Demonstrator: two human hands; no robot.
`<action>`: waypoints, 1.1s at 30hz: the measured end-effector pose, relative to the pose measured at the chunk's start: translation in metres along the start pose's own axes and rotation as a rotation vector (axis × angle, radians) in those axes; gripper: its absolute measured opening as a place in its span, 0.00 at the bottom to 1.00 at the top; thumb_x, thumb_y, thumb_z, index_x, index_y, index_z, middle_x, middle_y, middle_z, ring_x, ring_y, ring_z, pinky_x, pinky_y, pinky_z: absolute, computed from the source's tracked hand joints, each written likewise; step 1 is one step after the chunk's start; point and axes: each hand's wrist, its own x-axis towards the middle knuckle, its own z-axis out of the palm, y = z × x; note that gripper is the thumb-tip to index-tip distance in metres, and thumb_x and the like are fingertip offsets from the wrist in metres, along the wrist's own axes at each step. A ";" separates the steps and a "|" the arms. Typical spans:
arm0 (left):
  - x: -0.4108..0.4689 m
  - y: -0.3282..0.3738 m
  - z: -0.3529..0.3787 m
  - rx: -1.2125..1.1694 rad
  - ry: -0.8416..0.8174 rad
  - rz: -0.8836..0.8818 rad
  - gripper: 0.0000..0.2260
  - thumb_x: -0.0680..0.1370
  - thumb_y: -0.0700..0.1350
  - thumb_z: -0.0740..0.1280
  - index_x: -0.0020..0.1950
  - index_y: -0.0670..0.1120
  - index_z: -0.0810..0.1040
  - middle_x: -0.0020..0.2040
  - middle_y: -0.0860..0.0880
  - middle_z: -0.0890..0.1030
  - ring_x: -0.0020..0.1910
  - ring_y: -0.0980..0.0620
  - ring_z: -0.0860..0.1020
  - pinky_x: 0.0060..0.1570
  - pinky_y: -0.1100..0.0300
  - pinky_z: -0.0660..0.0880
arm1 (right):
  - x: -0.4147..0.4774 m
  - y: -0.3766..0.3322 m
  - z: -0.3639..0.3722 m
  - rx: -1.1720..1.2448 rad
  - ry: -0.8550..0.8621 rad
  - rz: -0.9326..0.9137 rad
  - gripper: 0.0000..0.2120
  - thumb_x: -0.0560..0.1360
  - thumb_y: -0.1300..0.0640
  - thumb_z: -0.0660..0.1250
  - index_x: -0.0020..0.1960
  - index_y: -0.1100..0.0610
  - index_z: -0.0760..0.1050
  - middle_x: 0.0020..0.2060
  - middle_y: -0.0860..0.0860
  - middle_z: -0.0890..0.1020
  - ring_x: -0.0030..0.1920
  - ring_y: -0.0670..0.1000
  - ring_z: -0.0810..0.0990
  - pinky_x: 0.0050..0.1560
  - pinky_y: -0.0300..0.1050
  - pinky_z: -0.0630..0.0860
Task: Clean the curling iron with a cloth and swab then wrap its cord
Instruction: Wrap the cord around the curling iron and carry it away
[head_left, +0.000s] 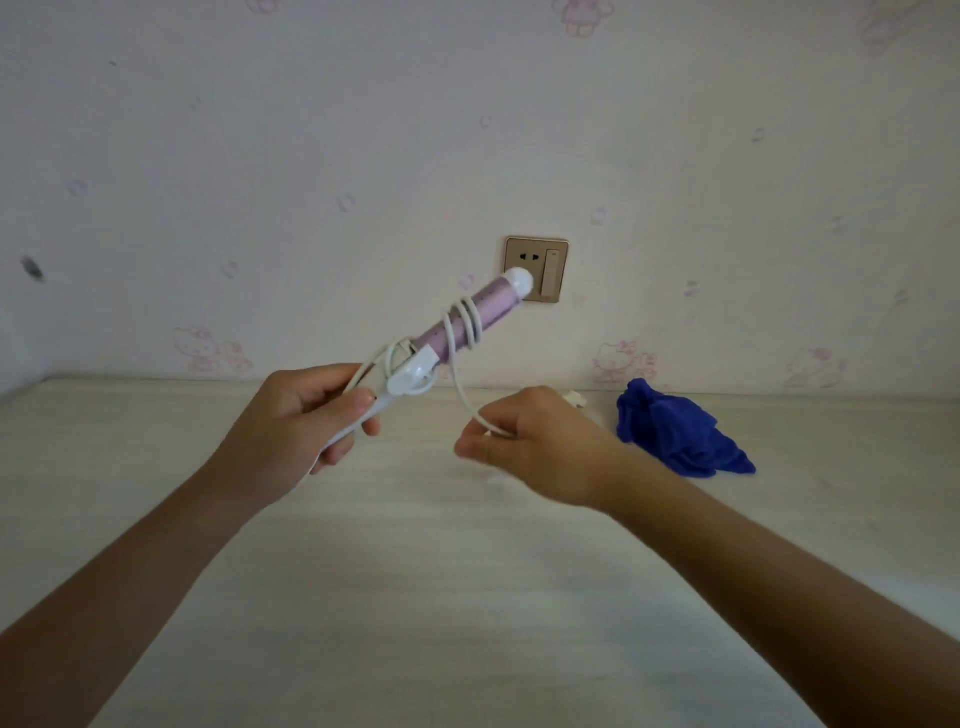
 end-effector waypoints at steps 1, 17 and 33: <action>0.002 -0.001 0.001 0.094 0.015 0.006 0.11 0.79 0.48 0.64 0.41 0.47 0.82 0.28 0.44 0.74 0.25 0.49 0.67 0.28 0.59 0.65 | -0.003 -0.005 0.001 -0.007 0.009 -0.042 0.17 0.79 0.41 0.69 0.43 0.55 0.83 0.32 0.50 0.82 0.30 0.48 0.77 0.34 0.42 0.75; -0.006 -0.004 -0.015 -0.369 -0.492 -0.186 0.12 0.80 0.46 0.67 0.52 0.39 0.84 0.39 0.38 0.81 0.23 0.53 0.70 0.23 0.64 0.66 | -0.025 0.019 -0.019 0.310 -0.004 0.106 0.17 0.85 0.52 0.63 0.41 0.55 0.84 0.26 0.48 0.74 0.25 0.46 0.68 0.30 0.42 0.67; -0.008 -0.005 0.018 -0.350 -0.808 -0.149 0.16 0.83 0.48 0.64 0.53 0.34 0.81 0.38 0.42 0.80 0.24 0.55 0.71 0.24 0.64 0.67 | -0.024 0.019 -0.036 0.567 -0.249 0.044 0.07 0.77 0.60 0.71 0.43 0.52 0.87 0.35 0.50 0.84 0.33 0.51 0.78 0.32 0.41 0.73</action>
